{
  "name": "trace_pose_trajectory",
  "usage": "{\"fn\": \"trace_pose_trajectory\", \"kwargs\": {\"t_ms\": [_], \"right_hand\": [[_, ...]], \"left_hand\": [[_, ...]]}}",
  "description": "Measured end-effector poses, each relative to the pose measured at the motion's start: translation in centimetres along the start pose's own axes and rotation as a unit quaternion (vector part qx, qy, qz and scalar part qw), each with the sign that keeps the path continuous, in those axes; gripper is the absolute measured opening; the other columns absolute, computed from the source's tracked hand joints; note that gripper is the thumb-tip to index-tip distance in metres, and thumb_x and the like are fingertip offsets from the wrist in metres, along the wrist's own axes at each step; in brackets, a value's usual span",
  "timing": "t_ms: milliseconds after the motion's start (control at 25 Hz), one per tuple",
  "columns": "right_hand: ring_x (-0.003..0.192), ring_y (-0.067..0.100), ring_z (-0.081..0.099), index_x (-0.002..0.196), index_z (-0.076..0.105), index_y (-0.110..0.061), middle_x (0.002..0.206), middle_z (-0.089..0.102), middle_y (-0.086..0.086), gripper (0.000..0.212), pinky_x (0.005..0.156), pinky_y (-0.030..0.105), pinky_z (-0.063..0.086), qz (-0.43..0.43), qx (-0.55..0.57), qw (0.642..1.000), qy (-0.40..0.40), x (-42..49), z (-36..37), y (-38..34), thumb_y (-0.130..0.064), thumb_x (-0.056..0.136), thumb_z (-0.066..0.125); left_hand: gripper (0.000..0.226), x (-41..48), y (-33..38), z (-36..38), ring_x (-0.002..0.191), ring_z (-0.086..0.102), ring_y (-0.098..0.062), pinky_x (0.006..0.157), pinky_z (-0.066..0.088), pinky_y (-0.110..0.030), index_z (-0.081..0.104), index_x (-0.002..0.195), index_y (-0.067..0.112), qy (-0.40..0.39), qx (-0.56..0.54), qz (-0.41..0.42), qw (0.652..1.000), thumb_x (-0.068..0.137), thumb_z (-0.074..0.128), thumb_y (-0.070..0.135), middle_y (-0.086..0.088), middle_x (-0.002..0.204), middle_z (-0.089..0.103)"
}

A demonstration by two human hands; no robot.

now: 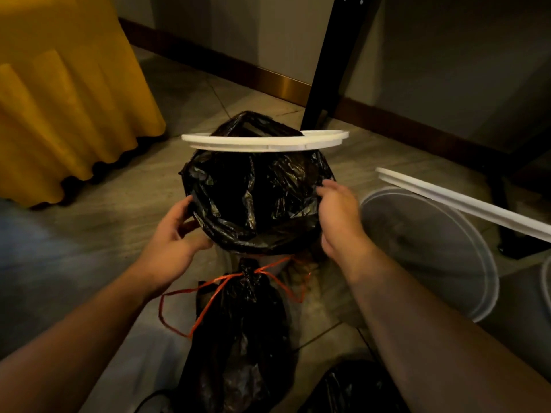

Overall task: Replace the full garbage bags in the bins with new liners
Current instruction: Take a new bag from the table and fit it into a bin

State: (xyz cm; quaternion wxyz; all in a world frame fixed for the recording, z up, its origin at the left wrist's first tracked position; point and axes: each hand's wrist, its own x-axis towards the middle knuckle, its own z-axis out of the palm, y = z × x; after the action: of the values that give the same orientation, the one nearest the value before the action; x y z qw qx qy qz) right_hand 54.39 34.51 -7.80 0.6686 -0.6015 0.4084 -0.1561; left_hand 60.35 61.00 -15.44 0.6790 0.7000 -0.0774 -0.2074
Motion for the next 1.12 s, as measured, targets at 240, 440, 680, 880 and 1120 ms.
{"fn": "trace_pose_trajectory", "kwargs": {"t_ms": [240,440,680,880,1120], "right_hand": [[0.106,0.020,0.065,0.122,0.066,-0.032,0.111,0.069,-0.005,0.043,0.094,0.041,0.054,-0.031,-0.075,0.997,0.014,1.9,1.1,0.7,-0.047,0.083,0.055],[0.105,0.014,0.066,0.131,0.066,-0.032,0.121,0.070,-0.005,0.037,0.094,0.036,0.053,-0.075,-0.097,0.992,-0.010,4.5,1.2,-0.3,-0.042,0.095,0.060],[0.086,0.008,0.065,0.090,0.074,-0.032,0.096,0.074,-0.006,0.013,0.071,0.023,0.051,-0.133,-0.221,0.966,-0.032,7.5,2.4,-2.4,-0.039,0.099,0.068],[0.083,0.011,0.067,0.089,0.077,-0.026,0.087,0.074,-0.008,0.015,0.075,0.029,0.053,-0.207,-0.324,0.923,-0.039,8.4,1.2,-1.5,-0.034,0.098,0.068],[0.078,0.006,0.064,0.104,0.074,-0.026,0.089,0.073,-0.009,0.019,0.069,0.026,0.051,-0.339,-0.398,0.849,-0.080,8.8,2.6,-2.7,-0.042,0.098,0.065]], "left_hand": [[0.062,2.6,1.9,-0.7,0.094,0.063,-0.018,0.078,0.054,-0.034,0.065,0.108,0.039,0.079,-0.034,-0.032,0.996,0.058,0.057,0.004,0.010,0.105,0.072],[0.022,4.3,5.1,-1.4,0.091,0.062,-0.007,0.087,0.047,-0.038,0.068,0.077,0.034,0.127,-0.010,0.038,0.991,0.071,0.061,0.014,0.019,0.090,0.066],[0.023,11.5,9.1,0.6,0.120,0.062,-0.017,0.106,0.047,-0.038,0.073,0.118,0.034,0.039,0.252,0.057,0.965,0.098,0.068,0.026,0.012,0.119,0.069],[0.023,12.7,9.0,-0.6,0.070,0.066,0.004,0.060,0.046,-0.021,0.072,0.117,0.041,0.036,0.374,0.095,0.922,0.105,0.057,0.028,0.006,0.095,0.073],[0.014,14.3,10.6,-0.2,0.065,0.060,-0.012,0.056,0.044,-0.028,0.065,0.105,0.036,-0.002,0.405,0.092,0.910,0.102,0.058,0.024,-0.002,0.094,0.068]]}}
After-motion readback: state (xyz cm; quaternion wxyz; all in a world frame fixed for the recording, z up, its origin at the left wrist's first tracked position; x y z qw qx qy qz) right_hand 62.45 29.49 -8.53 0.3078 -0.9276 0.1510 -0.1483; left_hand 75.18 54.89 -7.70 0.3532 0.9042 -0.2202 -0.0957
